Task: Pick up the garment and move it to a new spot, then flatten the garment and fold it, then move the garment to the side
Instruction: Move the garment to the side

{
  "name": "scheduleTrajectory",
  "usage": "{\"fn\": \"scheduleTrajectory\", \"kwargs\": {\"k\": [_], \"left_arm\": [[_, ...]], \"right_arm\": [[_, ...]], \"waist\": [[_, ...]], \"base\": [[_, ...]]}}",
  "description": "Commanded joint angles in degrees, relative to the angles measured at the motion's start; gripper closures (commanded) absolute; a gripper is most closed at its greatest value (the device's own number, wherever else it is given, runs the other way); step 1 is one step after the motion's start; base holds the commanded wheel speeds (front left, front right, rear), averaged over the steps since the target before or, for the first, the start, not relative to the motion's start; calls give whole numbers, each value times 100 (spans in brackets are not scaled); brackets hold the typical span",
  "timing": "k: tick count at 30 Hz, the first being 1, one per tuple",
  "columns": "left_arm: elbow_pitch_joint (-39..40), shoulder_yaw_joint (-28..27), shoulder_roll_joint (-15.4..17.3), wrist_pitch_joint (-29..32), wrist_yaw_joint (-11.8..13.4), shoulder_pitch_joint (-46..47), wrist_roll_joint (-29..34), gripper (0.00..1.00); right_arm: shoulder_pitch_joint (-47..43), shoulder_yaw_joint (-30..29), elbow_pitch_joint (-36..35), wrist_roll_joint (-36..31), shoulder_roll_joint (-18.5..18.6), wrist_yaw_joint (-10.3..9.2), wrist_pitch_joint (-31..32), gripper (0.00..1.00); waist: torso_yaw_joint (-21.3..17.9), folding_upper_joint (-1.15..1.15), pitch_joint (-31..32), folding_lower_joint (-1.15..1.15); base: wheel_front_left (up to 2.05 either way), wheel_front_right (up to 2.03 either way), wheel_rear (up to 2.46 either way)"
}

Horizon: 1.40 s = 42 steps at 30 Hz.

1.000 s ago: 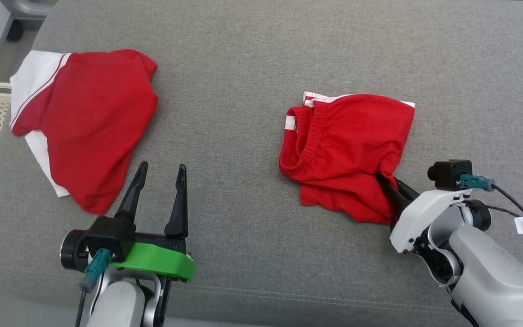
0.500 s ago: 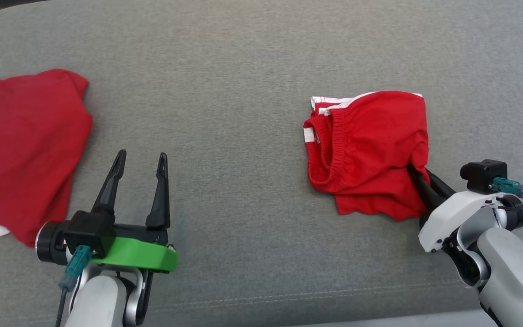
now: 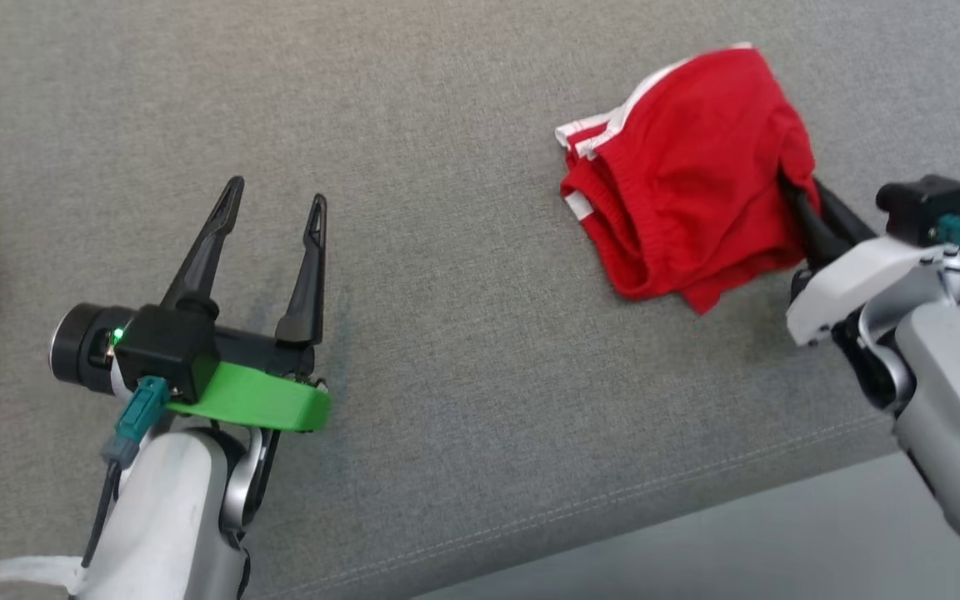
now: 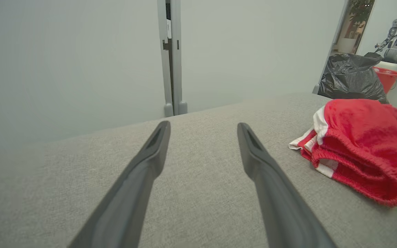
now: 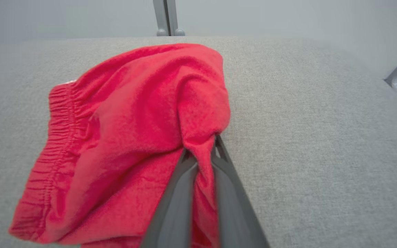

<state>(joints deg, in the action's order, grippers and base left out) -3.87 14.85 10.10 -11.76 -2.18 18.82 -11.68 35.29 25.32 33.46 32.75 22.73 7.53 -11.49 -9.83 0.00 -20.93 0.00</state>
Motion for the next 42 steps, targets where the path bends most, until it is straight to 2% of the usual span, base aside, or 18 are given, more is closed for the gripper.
{"fn": "scheduleTrajectory", "kwargs": {"k": [1, 6, 8, 14, 22, 23, 24, 29, 34, 38, 42], "left_arm": [[56, 27, 53, 35, -37, 202, 43, 0], [165, 198, 23, 125, -115, 565, 140, 0], [257, 317, 21, 154, -163, 750, 192, 0], [422, 470, 93, 272, -223, 1028, 300, 0], [627, 581, 180, 397, -264, 1256, 358, 0], [634, 593, 187, 409, -265, 1263, 356, 0], [638, 605, 192, 416, -268, 1264, 351, 0], [616, 619, 173, 363, -240, 1273, 304, 0], [503, 595, 156, 261, -191, 1184, 243, 0], [378, 568, 167, 165, -132, 1047, 196, 0], [212, 426, 255, 59, -15, 765, 95, 0]], "right_arm": [[324, -29, 112, -60, 70, -8, -101, 100], [1003, -91, 633, -56, 306, -8, -225, 100], [1270, -113, 977, -46, 543, -8, -275, 100], [1660, -282, 1549, -133, 946, -9, -349, 100], [2191, -652, 1888, -345, 1120, -9, -379, 100], [2193, -715, 1937, -393, 1045, -8, -370, 75], [2208, -783, 2013, -456, 1011, -8, -366, 0], [2306, -1149, 2343, -625, 1056, -8, -367, 0], [2016, -1834, 2413, -821, 975, -9, -364, 0], [1647, -2473, 1927, -927, 861, -8, -365, 0], [805, -3260, 742, -1070, 327, -8, -365, 0]], "waist": [[-354, 0, -508, 0], [-373, 0, -878, 0], [-368, 0, -1093, 0], [-424, 0, -1439, 0], [-429, 0, -1767, 0], [-421, 0, -1780, 0], [-410, 0, -1788, 0], [-321, 0, -1789, 0], [-253, 0, -1620, 0], [-193, 0, -1355, 0], [-158, 0, -900, 0]], "base": [[0, 0, 0], [0, 0, 0], [0, 0, 0], [0, 0, 0], [0, 0, 0], [0, 0, 0], [0, 0, 0], [0, 0, 0], [0, 0, 0], [0, 0, 0], [0, 0, 0]]}}
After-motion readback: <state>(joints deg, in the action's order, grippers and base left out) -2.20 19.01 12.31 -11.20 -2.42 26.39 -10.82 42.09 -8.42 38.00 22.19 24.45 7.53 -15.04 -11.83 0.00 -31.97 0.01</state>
